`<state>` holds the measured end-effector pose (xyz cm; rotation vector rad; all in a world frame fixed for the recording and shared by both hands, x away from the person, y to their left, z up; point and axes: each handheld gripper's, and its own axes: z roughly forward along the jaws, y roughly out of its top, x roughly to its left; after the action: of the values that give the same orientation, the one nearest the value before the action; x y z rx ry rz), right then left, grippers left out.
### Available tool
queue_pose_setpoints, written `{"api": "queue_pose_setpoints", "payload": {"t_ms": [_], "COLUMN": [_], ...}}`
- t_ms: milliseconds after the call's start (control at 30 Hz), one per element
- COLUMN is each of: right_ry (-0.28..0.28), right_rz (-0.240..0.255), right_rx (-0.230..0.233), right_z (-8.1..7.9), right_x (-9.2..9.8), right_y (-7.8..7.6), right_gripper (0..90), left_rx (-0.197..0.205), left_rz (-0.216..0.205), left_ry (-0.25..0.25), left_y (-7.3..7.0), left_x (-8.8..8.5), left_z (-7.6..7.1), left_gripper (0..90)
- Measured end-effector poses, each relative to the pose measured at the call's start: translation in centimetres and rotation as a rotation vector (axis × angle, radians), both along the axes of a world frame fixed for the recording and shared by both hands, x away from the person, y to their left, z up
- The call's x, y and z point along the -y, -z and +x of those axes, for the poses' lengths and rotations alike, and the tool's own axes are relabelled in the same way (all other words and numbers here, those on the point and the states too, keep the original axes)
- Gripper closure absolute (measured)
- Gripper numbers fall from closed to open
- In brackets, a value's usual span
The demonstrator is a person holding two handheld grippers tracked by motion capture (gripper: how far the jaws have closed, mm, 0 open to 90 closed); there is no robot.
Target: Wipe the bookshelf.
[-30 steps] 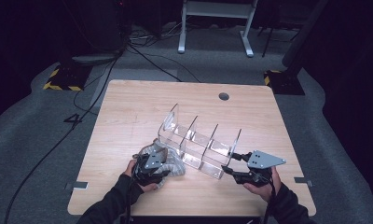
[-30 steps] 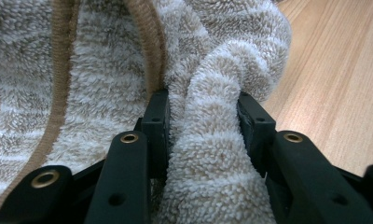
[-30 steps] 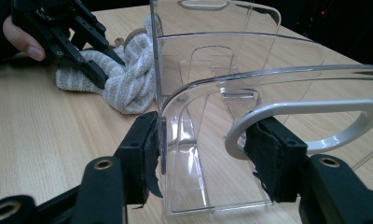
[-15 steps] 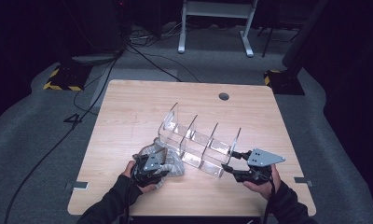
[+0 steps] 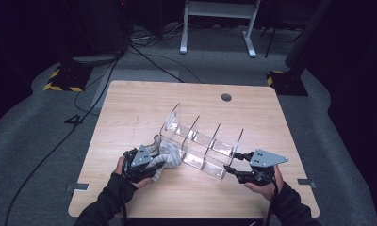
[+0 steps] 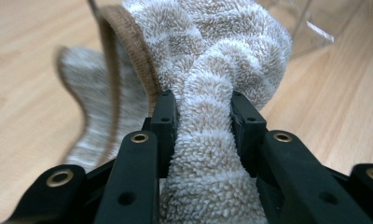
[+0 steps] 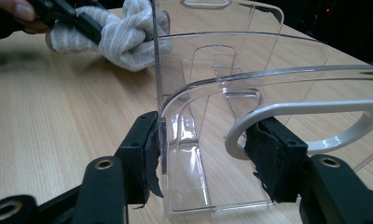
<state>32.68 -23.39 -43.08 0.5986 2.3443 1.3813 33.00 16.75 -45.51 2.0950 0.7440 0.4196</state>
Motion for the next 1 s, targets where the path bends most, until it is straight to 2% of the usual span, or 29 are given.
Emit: {"api": "queue_pose_setpoints", "payload": {"t_ms": [167,300,367,400,433,533,567,667,800,833,933,1000], "right_ry": [0.001,0.003,0.001,0.001,-0.002,-0.003,-0.007,-0.009,-0.005,-0.003,0.002,0.002], "right_rz": [0.003,0.000,0.000,0.000,0.001,0.003,0.004,0.007,0.008,0.008,0.006,0.007], "right_rx": [0.004,0.001,0.000,0.000,-0.002,-0.006,-0.007,-0.009,-0.008,-0.008,-0.007,-0.008], "right_z": [0.0,-0.1,0.0,0.0,0.0,0.1,0.2,0.2,0.2,0.2,0.2,0.2], "right_x": [0.0,-0.1,-0.1,-0.1,-0.2,-0.3,-0.3,-0.3,-0.4,-0.4,-0.4,-0.4], "right_y": [0.1,0.0,0.0,0.0,0.0,0.0,0.0,0.0,0.0,0.0,0.0,0.0], "right_gripper": [46.1,46.2,46.3,46.3,46.4,46.5,46.6,46.6,46.7,46.6,46.7,46.7], "left_rx": [0.055,0.083,0.097,0.097,0.110,0.118,0.118,0.120,0.117,0.115,0.116,0.113], "left_rz": [-0.028,-0.021,-0.049,-0.049,-0.066,-0.072,-0.065,-0.066,-0.065,-0.065,-0.070,-0.073], "left_ry": [-0.015,-0.018,-0.022,-0.022,-0.012,0.011,0.045,0.071,0.126,0.146,0.166,0.211], "left_y": [-1.4,-2.0,-2.6,-2.6,-3.1,-3.2,-3.1,-3.1,-2.8,-2.7,-2.8,-2.7], "left_x": [-0.2,-0.1,-0.3,-0.3,0.0,0.7,1.7,2.9,5.3,6.4,7.3,8.6], "left_z": [0.1,0.1,0.2,0.2,0.1,0.1,0.1,0.0,-0.2,-0.3,-0.5,-0.9], "left_gripper": [68.9,69.2,69.6,69.8,69.9,70.0,70.1,70.1,70.4,70.4,70.4,70.5]}}
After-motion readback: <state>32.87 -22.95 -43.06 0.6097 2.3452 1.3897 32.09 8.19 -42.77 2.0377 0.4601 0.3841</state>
